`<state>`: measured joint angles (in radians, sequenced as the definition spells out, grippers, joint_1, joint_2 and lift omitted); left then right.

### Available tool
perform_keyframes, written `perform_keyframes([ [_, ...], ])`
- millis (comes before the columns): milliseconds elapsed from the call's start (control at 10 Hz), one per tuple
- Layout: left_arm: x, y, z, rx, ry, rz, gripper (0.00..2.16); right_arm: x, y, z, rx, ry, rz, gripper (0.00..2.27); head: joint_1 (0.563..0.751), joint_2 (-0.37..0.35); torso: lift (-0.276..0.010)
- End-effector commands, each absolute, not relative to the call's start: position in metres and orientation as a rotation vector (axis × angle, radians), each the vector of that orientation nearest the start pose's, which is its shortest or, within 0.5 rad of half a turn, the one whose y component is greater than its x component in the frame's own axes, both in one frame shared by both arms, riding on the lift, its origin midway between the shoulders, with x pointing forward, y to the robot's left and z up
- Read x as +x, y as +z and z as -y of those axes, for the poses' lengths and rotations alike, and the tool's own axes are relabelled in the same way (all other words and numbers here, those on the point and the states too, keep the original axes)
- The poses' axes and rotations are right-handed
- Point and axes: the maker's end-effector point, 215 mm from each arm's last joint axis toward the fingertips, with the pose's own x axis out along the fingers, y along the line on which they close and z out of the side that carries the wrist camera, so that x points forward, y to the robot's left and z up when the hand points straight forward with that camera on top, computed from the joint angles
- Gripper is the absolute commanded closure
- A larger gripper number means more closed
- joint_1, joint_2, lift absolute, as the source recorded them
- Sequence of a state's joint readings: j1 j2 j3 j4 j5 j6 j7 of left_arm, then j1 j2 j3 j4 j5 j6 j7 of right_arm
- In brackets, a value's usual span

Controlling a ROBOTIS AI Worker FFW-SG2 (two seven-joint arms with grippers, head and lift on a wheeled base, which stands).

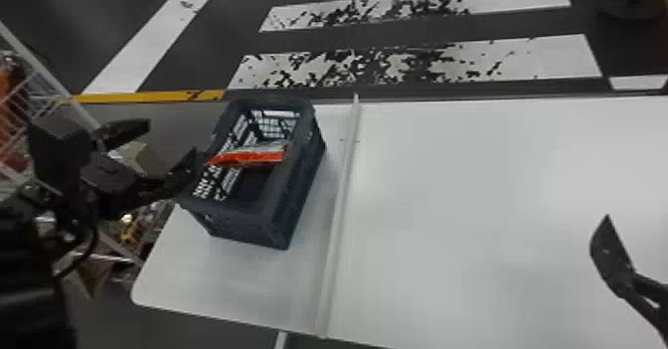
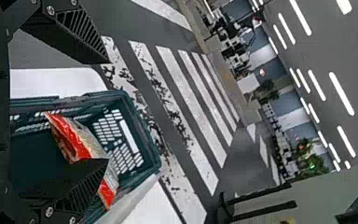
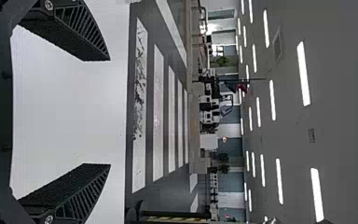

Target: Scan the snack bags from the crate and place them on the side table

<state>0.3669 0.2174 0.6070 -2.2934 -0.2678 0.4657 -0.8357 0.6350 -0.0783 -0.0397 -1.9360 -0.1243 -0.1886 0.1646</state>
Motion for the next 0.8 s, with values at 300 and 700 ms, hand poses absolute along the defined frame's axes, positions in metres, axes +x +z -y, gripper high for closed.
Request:
perform_keyframes([
  [300,0.431,-0.288,-0.464,0.696,-0.284,-0.506,0.14,0.390,-0.394,0.217,0.048,0.171,-0.095,0.07,0.695,0.311,-0.094],
  [700,0.466,-0.316,-0.459,0.878,-0.360,-0.634,0.14,0.390,-0.400,0.211,0.053,0.185,-0.136,0.07,0.695,0.329,-0.094],
])
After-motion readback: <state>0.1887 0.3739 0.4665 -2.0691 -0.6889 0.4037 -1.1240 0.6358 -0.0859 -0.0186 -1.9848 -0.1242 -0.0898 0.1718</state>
